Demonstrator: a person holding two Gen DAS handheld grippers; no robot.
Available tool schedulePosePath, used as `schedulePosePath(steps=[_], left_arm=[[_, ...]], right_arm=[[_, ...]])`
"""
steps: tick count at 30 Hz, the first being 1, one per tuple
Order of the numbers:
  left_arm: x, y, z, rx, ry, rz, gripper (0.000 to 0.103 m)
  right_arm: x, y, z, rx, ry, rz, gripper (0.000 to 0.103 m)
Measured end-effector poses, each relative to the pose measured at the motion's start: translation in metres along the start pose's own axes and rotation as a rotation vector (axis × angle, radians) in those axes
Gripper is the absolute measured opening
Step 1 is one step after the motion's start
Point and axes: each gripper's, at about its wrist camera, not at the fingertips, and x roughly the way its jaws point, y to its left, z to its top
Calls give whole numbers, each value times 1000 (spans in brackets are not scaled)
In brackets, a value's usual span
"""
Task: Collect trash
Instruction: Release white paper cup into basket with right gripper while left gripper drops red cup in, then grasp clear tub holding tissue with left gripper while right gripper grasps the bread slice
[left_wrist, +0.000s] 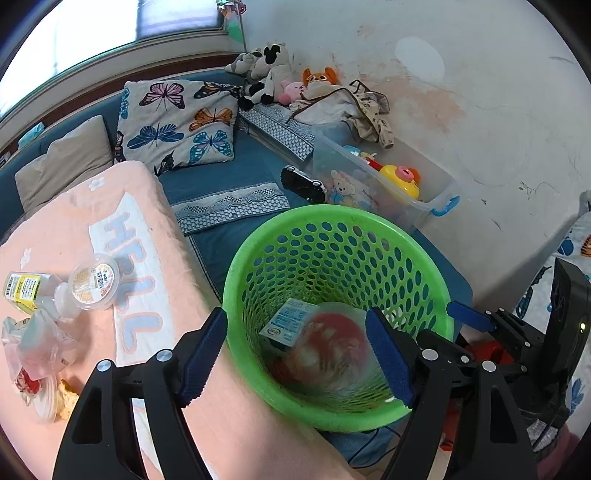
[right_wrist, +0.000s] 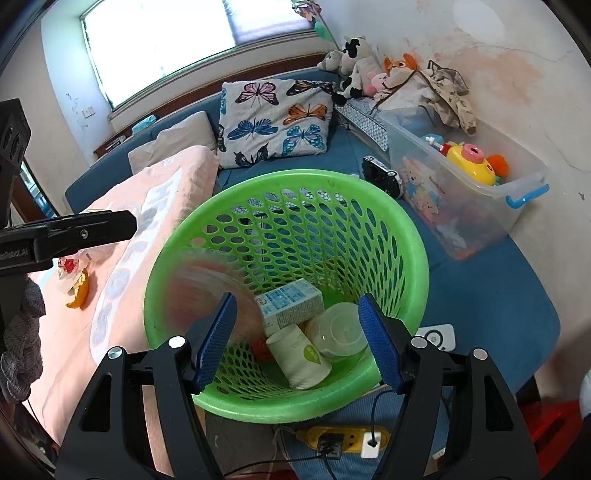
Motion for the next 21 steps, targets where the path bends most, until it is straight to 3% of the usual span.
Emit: schedulePosePath(steps=[5,12,21], left_arm=[[-17,12,-7,-12,-24,12,76],[-53,43,-24,-30,-72,91,76],[-99,118,-49,-138,-107,206,76]], right_arm=[[-3,6,1,-13,-1,5,69],[-9,33,2,-56,-11,43,69],[-12,95,3,-149,-7,131,69]])
